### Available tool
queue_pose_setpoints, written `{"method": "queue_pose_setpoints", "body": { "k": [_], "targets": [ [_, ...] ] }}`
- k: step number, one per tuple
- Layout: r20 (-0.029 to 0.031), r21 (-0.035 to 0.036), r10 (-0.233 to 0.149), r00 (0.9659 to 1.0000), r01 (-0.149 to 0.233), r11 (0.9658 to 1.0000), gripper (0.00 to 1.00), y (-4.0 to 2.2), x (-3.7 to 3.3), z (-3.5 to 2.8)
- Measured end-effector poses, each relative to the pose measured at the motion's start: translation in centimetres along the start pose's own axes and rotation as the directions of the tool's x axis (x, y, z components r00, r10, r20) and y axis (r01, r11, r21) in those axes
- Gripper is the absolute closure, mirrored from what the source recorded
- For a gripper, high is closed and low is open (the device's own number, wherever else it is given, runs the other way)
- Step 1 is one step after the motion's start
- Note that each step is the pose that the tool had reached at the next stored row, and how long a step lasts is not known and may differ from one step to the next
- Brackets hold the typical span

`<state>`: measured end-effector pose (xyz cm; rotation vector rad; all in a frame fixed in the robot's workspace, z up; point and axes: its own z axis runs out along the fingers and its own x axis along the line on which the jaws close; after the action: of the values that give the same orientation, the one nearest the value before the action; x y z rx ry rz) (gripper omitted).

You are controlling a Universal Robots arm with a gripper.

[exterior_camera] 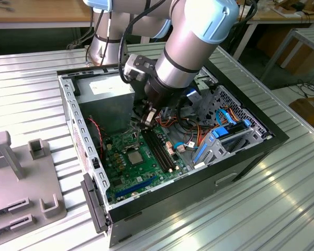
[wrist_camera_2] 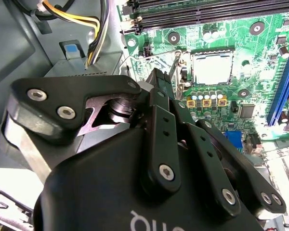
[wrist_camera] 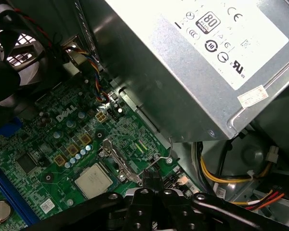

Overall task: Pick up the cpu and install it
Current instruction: 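Close the cpu cover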

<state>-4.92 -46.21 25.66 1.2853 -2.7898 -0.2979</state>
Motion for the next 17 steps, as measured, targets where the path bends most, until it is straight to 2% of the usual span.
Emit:
{"method": "queue_pose_setpoints", "body": {
  "k": [17],
  "targets": [
    [-0.0001,0.0,0.0,1.0,0.0,1.0,0.89,-0.27,0.32,-0.07]
  ]
}}
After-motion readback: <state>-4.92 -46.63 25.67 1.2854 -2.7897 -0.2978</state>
